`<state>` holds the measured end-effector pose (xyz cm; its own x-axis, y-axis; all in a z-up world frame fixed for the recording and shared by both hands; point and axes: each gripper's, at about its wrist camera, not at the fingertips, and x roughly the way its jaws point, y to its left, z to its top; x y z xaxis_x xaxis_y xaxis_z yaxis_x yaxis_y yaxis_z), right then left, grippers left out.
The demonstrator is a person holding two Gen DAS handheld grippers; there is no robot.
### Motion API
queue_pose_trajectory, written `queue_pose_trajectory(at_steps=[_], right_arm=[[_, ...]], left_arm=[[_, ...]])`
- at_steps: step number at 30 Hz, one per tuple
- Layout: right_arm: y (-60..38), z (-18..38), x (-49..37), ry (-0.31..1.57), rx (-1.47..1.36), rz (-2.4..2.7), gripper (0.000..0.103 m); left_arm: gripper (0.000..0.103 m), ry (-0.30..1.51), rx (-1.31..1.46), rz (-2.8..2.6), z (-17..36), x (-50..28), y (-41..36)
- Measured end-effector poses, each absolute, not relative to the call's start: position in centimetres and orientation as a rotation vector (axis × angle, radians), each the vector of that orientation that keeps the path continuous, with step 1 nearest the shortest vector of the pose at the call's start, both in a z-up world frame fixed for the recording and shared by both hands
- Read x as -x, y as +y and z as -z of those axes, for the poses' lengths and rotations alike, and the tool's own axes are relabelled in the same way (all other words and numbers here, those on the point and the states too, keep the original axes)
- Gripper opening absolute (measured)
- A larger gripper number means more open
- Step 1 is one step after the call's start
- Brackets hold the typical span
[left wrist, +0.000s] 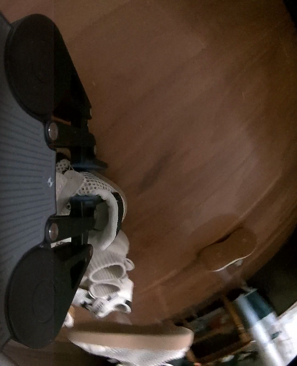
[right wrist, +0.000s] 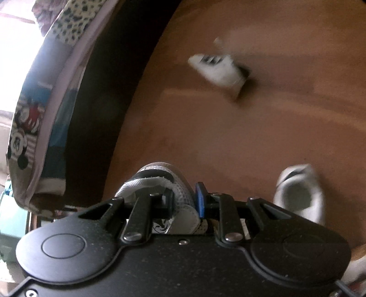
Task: Organize scattered shoes
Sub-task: 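Carry the mesh sneaker with the right tool while the left tool grasps its mate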
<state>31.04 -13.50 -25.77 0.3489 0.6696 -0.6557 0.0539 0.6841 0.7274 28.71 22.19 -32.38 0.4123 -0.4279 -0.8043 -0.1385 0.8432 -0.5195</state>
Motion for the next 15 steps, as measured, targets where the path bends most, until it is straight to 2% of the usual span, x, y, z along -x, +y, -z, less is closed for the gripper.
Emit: queue_pose_trajectory(at_steps=[8,15], right_arm=[[-4.7,28.0,-30.1,1.238,-0.702,-0.464,0.020],[0.7,29.7,-29.3,1.283,-0.597,-0.413,0.020]], left_arm=[[0.019,1.042,0.775,0.006,31.8,-26.6,29.1],[0.020,1.005,0.900,-0.118,33.0,-24.9,31.0]])
